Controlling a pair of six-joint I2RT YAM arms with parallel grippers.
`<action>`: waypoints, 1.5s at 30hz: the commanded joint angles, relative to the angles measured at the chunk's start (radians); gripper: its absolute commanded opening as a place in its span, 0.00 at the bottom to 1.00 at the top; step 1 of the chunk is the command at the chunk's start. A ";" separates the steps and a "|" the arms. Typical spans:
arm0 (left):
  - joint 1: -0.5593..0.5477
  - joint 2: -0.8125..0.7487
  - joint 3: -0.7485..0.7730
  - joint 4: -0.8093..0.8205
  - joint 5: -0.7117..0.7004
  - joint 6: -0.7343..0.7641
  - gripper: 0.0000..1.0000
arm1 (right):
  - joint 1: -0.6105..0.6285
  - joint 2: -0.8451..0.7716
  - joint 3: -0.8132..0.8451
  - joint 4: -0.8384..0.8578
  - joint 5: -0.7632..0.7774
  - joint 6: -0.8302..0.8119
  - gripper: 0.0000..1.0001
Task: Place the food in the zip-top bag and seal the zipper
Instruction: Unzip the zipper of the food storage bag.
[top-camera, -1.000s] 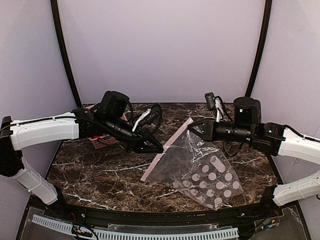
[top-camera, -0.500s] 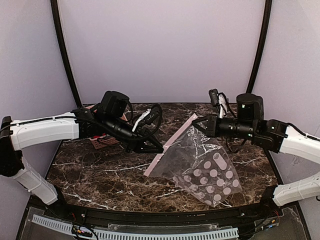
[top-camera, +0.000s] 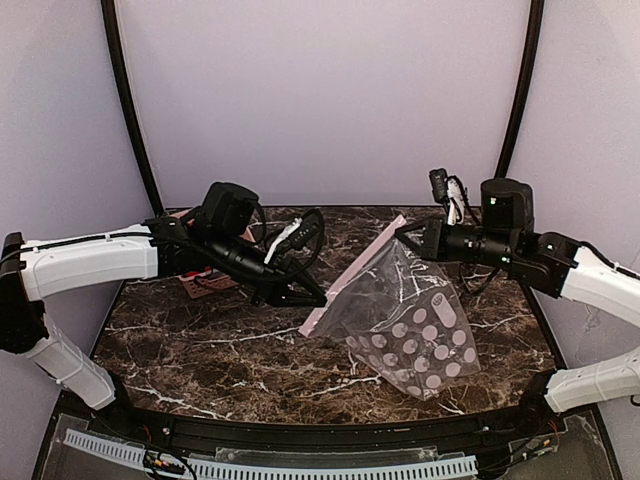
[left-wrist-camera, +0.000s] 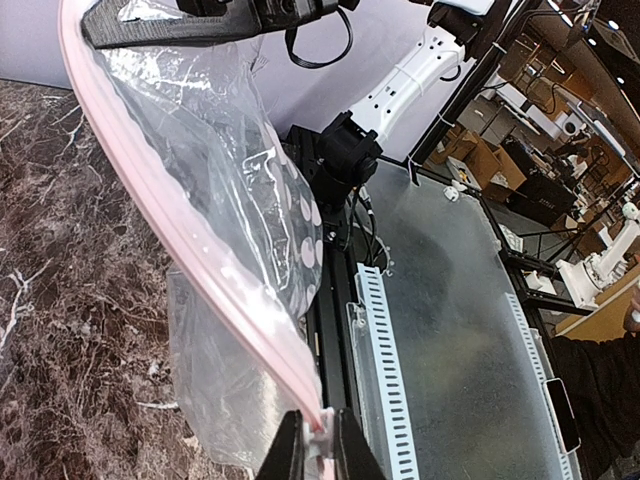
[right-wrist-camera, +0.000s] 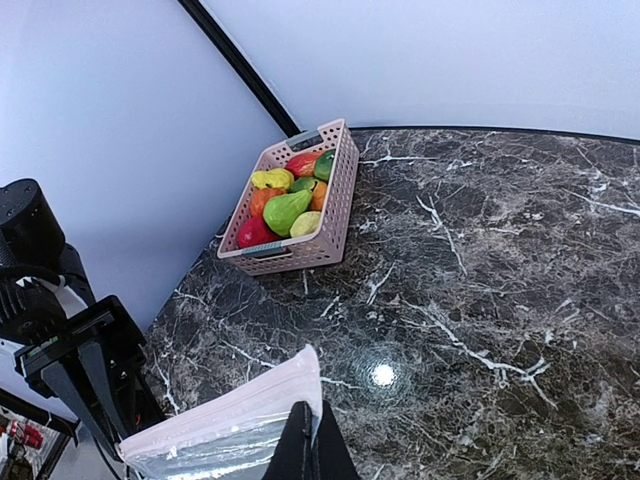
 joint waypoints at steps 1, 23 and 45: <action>-0.005 -0.006 -0.008 -0.088 0.057 0.024 0.01 | -0.055 -0.008 0.044 0.021 0.069 -0.018 0.00; -0.005 0.010 0.001 -0.109 0.054 0.036 0.01 | -0.118 -0.013 0.046 0.014 0.029 -0.039 0.00; -0.004 0.004 0.003 -0.118 0.046 0.039 0.01 | -0.125 -0.062 0.028 -0.011 0.038 -0.040 0.00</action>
